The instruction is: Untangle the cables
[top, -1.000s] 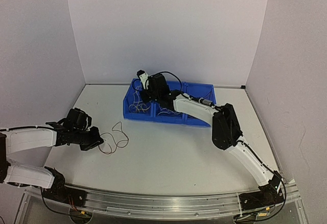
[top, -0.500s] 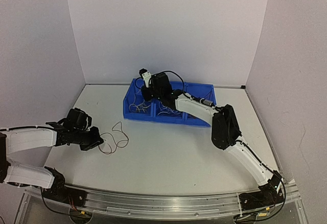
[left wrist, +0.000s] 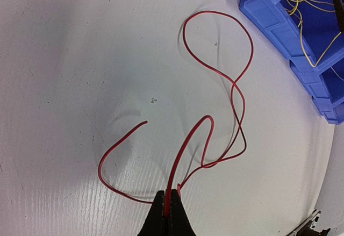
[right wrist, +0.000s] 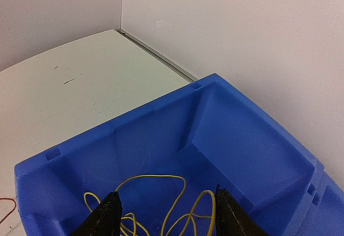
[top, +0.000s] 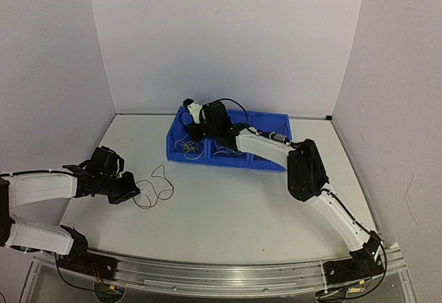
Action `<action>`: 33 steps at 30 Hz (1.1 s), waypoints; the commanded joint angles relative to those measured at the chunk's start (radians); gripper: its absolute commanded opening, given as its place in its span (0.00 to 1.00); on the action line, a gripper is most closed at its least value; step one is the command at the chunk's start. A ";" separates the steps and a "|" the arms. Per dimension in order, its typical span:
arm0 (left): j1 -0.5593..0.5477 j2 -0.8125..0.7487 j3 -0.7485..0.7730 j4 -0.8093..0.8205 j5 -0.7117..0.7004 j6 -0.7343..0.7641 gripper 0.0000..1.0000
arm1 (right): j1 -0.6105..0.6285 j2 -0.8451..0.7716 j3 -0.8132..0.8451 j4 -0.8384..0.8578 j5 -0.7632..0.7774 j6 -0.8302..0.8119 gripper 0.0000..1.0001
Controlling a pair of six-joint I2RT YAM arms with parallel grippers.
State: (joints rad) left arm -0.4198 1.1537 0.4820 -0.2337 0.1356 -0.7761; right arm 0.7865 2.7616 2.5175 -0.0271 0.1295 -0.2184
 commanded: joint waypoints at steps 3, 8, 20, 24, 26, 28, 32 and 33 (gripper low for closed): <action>-0.003 0.020 0.013 0.037 -0.008 0.005 0.00 | 0.010 -0.109 -0.002 -0.004 -0.009 -0.004 0.70; -0.002 0.037 0.020 0.053 0.008 0.011 0.00 | 0.017 -0.164 -0.014 -0.004 -0.019 0.005 0.78; -0.005 0.084 0.064 0.075 0.030 0.019 0.00 | 0.046 -0.507 -0.397 -0.004 -0.010 0.023 0.85; -0.017 0.111 0.083 0.096 0.044 0.023 0.00 | 0.049 -0.684 -0.628 -0.003 0.018 0.065 0.86; -0.027 0.130 0.099 0.102 0.045 0.025 0.00 | 0.050 -0.775 -0.751 -0.003 0.032 0.103 0.86; -0.044 0.154 0.116 0.108 0.045 0.027 0.00 | 0.051 -0.878 -0.888 -0.001 0.024 0.142 0.86; -0.105 0.214 0.155 0.122 0.031 0.024 0.00 | 0.055 -1.052 -1.104 -0.001 -0.016 0.193 0.86; -0.123 0.229 0.166 0.125 0.027 0.023 0.00 | 0.056 -1.084 -1.147 -0.003 -0.015 0.208 0.86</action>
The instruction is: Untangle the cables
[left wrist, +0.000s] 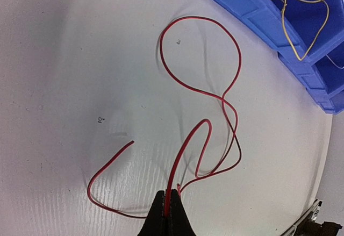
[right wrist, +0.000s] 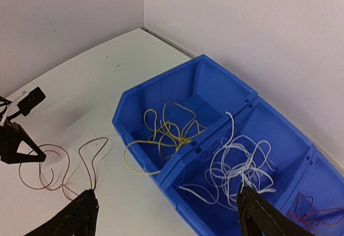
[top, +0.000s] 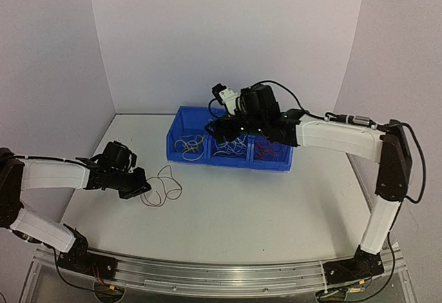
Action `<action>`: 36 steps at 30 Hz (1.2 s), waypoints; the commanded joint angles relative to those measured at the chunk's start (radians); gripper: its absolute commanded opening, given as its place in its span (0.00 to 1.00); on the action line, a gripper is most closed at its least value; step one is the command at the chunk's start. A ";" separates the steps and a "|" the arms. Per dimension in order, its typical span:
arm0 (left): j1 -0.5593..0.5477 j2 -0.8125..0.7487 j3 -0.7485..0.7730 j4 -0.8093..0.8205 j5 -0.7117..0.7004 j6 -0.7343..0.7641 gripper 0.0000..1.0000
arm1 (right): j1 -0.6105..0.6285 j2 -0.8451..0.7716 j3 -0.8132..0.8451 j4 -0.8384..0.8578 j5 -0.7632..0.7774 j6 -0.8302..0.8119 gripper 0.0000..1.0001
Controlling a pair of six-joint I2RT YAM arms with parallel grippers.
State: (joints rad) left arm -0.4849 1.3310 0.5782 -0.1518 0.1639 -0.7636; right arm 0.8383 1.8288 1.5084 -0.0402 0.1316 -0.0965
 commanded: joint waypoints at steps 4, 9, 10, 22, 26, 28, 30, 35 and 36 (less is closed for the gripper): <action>-0.162 0.107 0.153 0.040 -0.021 0.001 0.00 | 0.007 -0.296 -0.340 0.011 -0.015 0.157 0.86; -0.273 0.068 0.237 0.060 -0.021 0.014 0.00 | 0.008 -0.410 -0.490 0.008 -0.213 0.115 0.86; -0.293 0.056 0.254 0.056 -0.026 0.025 0.00 | 0.009 -0.419 -0.505 0.005 -0.260 0.108 0.87; -0.374 -0.004 0.447 0.082 0.189 0.230 0.00 | 0.013 -0.417 -0.514 0.001 -0.474 0.005 0.87; -0.376 -0.012 0.485 0.088 0.216 0.251 0.00 | 0.016 -0.393 -0.490 0.001 -0.565 -0.001 0.86; -0.376 -0.010 0.497 0.086 0.225 0.252 0.00 | 0.028 -0.368 -0.477 0.002 -0.613 0.008 0.85; -0.376 -0.012 0.500 0.091 0.241 0.251 0.00 | 0.046 -0.336 -0.467 0.001 -0.606 0.000 0.84; -0.376 -0.039 0.485 0.095 0.232 0.244 0.00 | 0.050 -0.256 -0.461 0.001 -0.579 -0.020 0.81; -0.376 -0.044 0.482 0.094 0.225 0.240 0.00 | 0.050 -0.239 -0.459 0.003 -0.589 -0.014 0.81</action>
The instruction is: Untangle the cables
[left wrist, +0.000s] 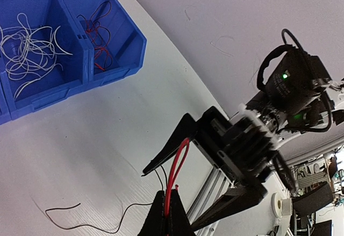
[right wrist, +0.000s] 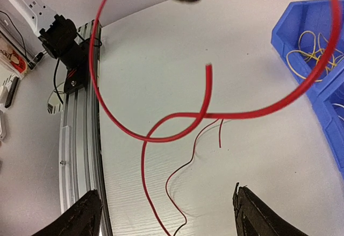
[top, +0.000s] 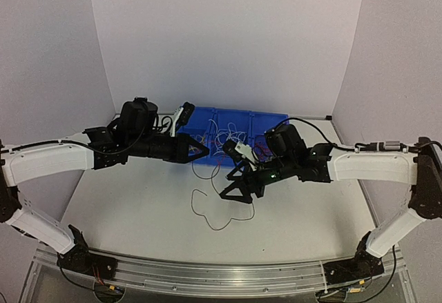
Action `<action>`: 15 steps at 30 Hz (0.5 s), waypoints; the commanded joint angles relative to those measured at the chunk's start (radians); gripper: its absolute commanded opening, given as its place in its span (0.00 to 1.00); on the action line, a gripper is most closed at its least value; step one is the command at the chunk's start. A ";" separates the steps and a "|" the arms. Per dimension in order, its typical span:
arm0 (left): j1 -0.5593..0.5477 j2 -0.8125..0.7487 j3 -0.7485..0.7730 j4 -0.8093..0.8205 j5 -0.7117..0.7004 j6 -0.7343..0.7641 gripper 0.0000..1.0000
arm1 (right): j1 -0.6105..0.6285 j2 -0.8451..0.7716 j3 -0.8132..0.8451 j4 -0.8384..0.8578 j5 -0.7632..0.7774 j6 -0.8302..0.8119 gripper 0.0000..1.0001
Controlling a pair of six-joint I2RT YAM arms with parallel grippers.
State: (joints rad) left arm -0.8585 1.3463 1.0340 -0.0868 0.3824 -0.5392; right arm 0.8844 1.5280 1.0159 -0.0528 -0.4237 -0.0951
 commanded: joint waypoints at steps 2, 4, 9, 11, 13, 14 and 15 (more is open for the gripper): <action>-0.002 -0.067 0.019 0.028 -0.004 0.008 0.00 | 0.009 0.100 0.043 0.018 -0.048 -0.003 0.80; -0.002 -0.071 0.016 0.026 -0.007 0.004 0.00 | 0.016 0.128 0.052 0.018 -0.059 0.008 0.78; -0.002 -0.085 0.006 0.014 -0.046 -0.008 0.00 | 0.036 0.144 0.034 0.020 -0.070 0.025 0.71; -0.002 -0.089 0.002 0.014 -0.051 -0.012 0.00 | 0.039 0.138 0.017 0.022 -0.062 0.025 0.68; -0.002 -0.091 0.001 0.013 -0.054 -0.014 0.00 | 0.040 0.137 0.015 0.024 -0.049 0.027 0.58; -0.002 -0.091 0.000 0.010 -0.056 -0.014 0.00 | 0.040 0.137 0.018 0.024 -0.040 0.031 0.49; -0.002 -0.092 0.000 0.006 -0.064 -0.016 0.00 | 0.040 0.134 0.022 0.025 -0.017 0.037 0.38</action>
State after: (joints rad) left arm -0.8585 1.2855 1.0334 -0.0864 0.3484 -0.5505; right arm 0.9198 1.6741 1.0275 -0.0496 -0.4596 -0.0752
